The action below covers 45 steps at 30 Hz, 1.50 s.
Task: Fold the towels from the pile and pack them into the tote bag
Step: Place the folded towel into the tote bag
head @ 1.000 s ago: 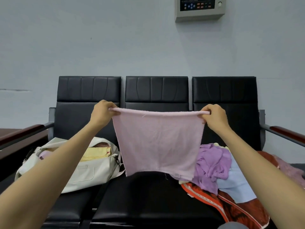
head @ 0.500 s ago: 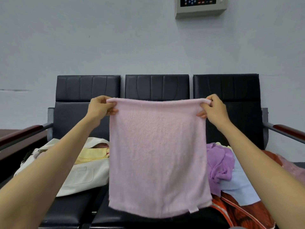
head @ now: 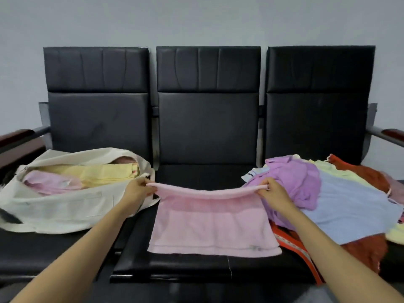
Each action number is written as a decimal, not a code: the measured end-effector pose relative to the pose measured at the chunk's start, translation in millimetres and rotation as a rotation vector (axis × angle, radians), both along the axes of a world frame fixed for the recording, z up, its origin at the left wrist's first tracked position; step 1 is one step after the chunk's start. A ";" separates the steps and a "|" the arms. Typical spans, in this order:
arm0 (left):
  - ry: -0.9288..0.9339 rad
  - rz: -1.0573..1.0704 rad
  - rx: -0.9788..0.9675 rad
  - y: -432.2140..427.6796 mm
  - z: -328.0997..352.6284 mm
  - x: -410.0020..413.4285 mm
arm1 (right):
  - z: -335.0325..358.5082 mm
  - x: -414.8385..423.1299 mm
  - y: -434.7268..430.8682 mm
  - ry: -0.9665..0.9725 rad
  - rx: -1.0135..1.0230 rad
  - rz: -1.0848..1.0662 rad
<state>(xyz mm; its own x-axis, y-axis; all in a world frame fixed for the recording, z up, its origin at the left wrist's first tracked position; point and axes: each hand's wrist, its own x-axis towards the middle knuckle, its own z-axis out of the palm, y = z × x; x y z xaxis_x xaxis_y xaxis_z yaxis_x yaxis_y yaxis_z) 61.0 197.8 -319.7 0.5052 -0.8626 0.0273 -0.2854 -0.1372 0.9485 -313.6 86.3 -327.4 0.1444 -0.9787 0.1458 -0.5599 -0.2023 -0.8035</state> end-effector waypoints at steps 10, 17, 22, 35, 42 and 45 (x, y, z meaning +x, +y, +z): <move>-0.006 -0.292 0.072 89.7 -27.1 -14.4 | -10.3 -61.3 56.5 0.111 0.103 0.312; -0.134 -0.380 0.227 91.0 -41.4 -11.3 | -15.5 -72.2 67.9 0.284 0.136 0.429; -0.143 -0.524 0.425 89.9 -37.6 -5.0 | -15.8 -69.7 65.5 0.503 0.309 0.525; -0.233 -0.079 0.555 14.7 -61.9 -28.2 | -21.0 38.3 58.8 0.637 0.055 0.607; -0.340 -0.150 0.330 18.1 -38.0 -27.9 | -39.9 84.2 61.7 0.907 0.132 0.774; -0.145 -0.159 0.059 30.4 -16.5 -15.5 | -47.9 106.5 68.6 0.925 0.099 0.801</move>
